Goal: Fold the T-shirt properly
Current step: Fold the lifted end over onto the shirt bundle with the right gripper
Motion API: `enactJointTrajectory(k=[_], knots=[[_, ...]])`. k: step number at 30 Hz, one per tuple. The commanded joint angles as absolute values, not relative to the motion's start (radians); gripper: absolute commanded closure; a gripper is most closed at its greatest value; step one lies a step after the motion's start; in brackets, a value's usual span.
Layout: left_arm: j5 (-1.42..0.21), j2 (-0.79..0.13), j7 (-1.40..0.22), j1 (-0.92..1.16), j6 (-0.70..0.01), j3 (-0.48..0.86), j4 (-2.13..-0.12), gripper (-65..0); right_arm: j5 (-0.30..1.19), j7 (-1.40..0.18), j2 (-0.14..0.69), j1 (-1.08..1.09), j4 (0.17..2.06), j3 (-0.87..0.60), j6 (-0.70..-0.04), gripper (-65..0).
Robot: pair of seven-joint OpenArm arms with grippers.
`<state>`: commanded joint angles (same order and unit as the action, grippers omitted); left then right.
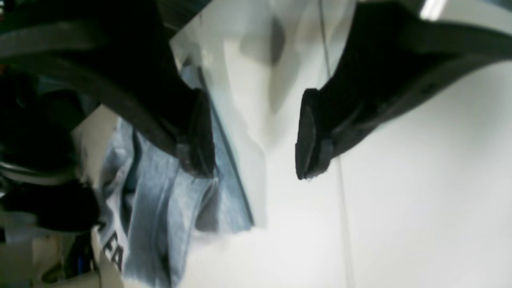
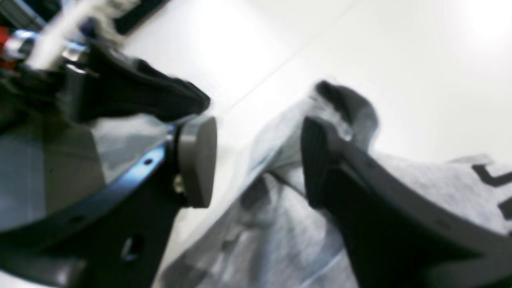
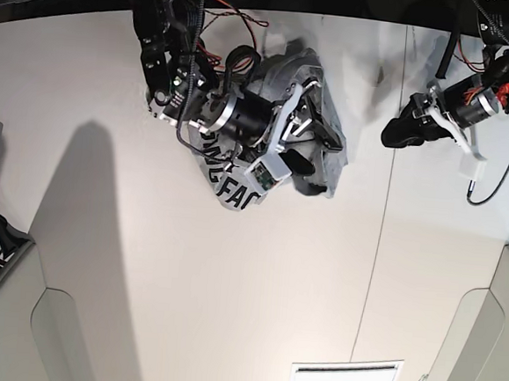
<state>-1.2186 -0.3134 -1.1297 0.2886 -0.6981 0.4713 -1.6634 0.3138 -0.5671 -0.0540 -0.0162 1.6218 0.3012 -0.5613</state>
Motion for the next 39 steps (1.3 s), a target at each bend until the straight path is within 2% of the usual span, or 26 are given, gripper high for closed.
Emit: enactJointTrajectory(k=[6, 15, 18, 22, 25, 27, 30, 31, 32, 34, 39], knots=[[-1.223, -0.313, -1.134, 0.289, -0.698, 0.518, -1.663, -35.9, 0.314, -0.532, -0.112, 0.053, 1.400, 0.303, -0.575, -33.0], [-1.224, -0.319, -1.129, 0.288, -0.698, 0.519, -1.663, -35.9, 0.314, -0.558, -0.136, 0.058, 1.402, 0.500, -0.577, -33.0], [-1.249, -0.323, -1.127, 0.288, -0.698, 0.531, -1.663, -35.9, 0.331, -0.608, -0.136, 0.057, 1.454, 0.526, -0.577, -33.0], [-1.295, -0.322, -1.134, 0.288, -0.698, 0.580, -1.663, -35.9, 0.348, -0.646, -0.136, 0.057, 1.613, 0.525, -0.576, -33.0], [-1.335, -0.322, -1.163, 0.286, -0.698, 0.614, -1.664, -35.8, 0.309, -0.656, -0.136, 0.058, 1.724, 0.514, -0.567, -33.0], [-1.356, -0.322, -1.187, 0.286, -0.698, 0.632, -1.676, -32.9, 0.268, -0.653, -0.136, 0.059, 1.751, 0.483, -0.554, -33.0], [-1.420, -0.321, -1.272, 0.289, -0.698, 0.635, -1.757, -18.2, 0.238, -0.612, -0.135, 0.060, 1.750, 0.387, -0.554, -32.1], [-1.453, -0.321, -1.302, 0.294, -0.698, 0.631, -1.797, -14.0, 0.238, -0.588, -0.135, 0.060, 1.750, 0.344, -0.554, -26.9], [-1.470, -0.321, -1.310, 0.303, -0.698, 0.623, -1.843, -11.2, 0.239, -0.565, -0.134, 0.061, 1.750, 0.298, -0.553, -19.0], [-1.472, -0.321, -1.306, 0.326, -0.698, 0.595, -1.940, -9.5, 0.240, -0.545, -0.133, 0.073, 1.745, 0.208, -0.553, -0.3], [-1.456, -0.296, -1.301, 0.353, -0.698, 0.440, -2.033, -9.0, 0.254, -0.543, -0.130, 0.169, 1.629, 0.043, -0.554, 0.0]])
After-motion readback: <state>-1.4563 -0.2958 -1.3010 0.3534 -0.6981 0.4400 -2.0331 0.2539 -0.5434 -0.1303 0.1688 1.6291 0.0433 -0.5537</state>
